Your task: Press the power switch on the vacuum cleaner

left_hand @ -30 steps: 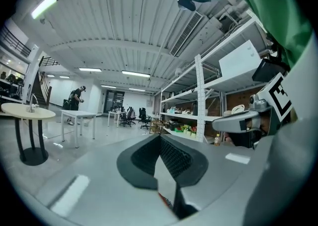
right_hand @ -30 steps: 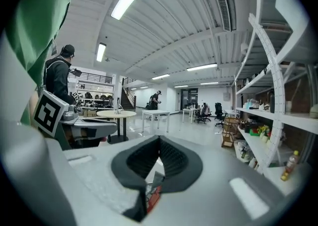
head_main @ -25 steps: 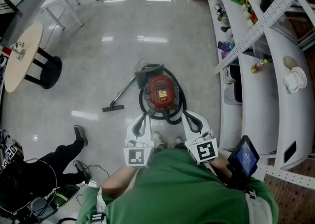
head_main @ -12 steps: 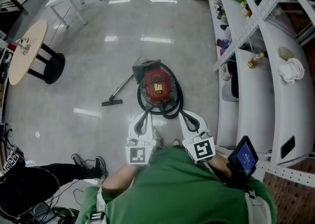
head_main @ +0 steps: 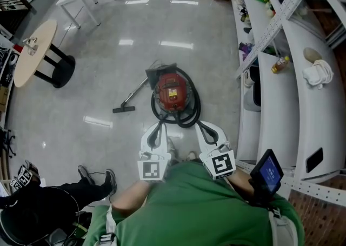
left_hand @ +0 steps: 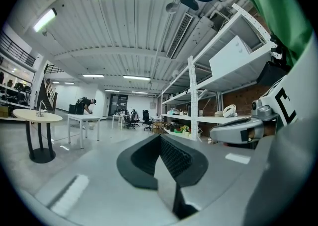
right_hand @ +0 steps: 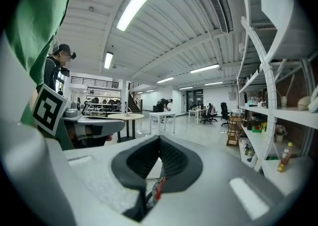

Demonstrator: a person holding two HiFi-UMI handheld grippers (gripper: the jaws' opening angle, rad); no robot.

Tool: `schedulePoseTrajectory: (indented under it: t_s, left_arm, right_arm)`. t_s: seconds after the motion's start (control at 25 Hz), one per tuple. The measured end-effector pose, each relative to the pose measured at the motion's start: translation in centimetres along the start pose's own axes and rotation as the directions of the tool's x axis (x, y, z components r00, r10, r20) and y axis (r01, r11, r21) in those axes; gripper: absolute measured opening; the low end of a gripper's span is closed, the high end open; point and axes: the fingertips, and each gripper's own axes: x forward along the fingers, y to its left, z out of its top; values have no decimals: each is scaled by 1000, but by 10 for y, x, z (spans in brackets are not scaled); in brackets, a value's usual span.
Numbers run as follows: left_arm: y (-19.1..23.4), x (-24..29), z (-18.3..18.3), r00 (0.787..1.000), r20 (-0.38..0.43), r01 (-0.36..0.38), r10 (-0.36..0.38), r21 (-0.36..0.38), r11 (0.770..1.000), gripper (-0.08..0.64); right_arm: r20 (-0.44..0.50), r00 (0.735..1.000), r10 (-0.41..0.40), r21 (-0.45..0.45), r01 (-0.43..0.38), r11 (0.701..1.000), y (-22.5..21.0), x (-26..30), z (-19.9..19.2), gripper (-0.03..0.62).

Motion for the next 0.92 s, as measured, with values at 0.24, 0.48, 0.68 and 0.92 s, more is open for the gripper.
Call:
schedulePoseTrajectory:
  t_s: [0.24,0.48,0.68,0.92]
  left_arm:
    - [-10,-7,0,1000,-6,-12,12,3,1000,6]
    - [-17,-11,2,1000,3,-15,15,10,1000,6]
    - [-22,-13,5,1000,7,-9,9,15,1000,6]
    - [-26,-17,5,1000,12,-16,16,6,1000,6]
  right_arm:
    - [8,1000,10,-2,-10,1000,-2,-9,-1,2]
    - [17,1000,16,-3,-16,1000,-3,-16,0,2]
    - [26,1000,16,-15,-16,1000,-4,-20,1,2]
    - [28,999,16,-19,-15,1000,-3,-24,4,2]
